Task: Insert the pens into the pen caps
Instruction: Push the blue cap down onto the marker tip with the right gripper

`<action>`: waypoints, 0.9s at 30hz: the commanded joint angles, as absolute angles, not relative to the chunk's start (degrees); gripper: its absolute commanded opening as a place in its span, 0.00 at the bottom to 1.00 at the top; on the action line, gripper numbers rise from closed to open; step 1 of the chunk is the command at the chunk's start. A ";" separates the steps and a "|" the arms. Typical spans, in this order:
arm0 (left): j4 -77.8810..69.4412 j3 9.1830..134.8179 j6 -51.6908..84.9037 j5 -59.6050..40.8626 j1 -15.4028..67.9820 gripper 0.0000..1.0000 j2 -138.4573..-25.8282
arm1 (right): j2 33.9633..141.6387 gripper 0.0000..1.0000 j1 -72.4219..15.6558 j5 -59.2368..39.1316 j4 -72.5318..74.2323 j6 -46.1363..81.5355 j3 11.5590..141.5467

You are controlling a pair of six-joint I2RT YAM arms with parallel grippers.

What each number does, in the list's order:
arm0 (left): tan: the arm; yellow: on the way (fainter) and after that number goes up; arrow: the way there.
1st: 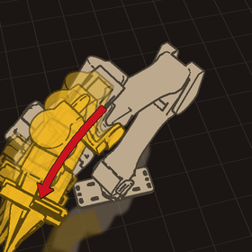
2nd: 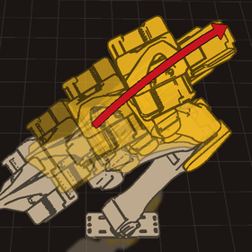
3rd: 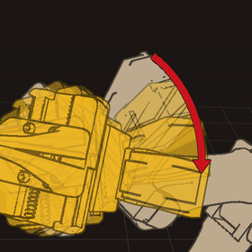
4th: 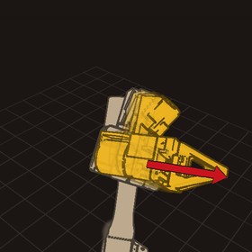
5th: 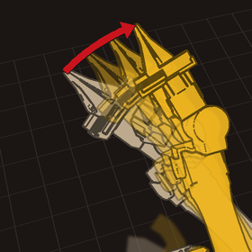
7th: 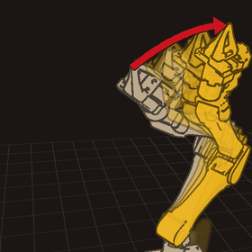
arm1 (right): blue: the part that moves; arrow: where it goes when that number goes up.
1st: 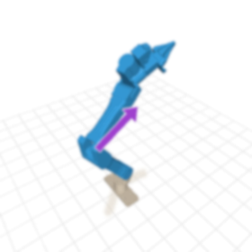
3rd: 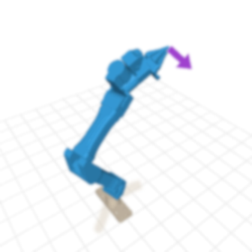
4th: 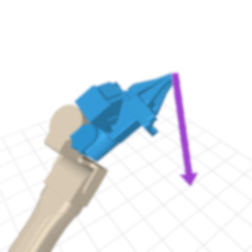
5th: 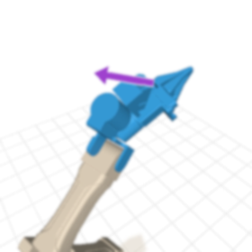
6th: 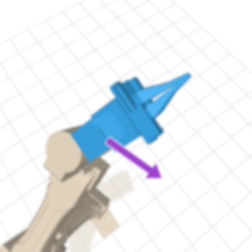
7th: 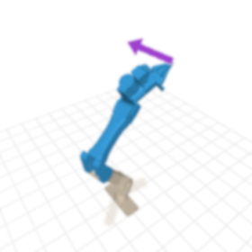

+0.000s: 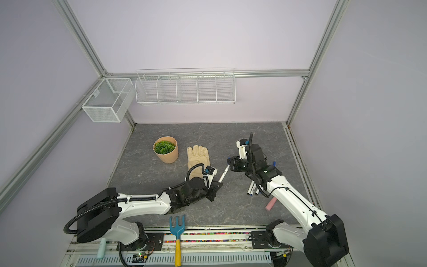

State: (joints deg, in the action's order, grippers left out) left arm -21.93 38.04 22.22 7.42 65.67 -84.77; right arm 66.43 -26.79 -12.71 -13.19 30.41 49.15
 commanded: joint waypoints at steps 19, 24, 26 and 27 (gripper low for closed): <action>-20.73 41.37 21.45 5.80 66.16 0.00 -85.96 | 64.87 0.06 -26.69 -10.47 -15.86 27.51 49.97; -20.65 41.22 21.45 5.89 66.17 0.00 -85.84 | 64.60 0.06 -26.32 -10.42 -15.91 27.59 50.01; -20.66 41.13 21.38 5.80 66.25 0.00 -85.69 | 64.51 0.06 -26.02 -10.20 -15.99 27.60 50.01; -20.65 41.13 21.44 5.83 66.21 0.00 -85.56 | 64.51 0.06 -25.85 -10.02 -16.06 27.64 50.01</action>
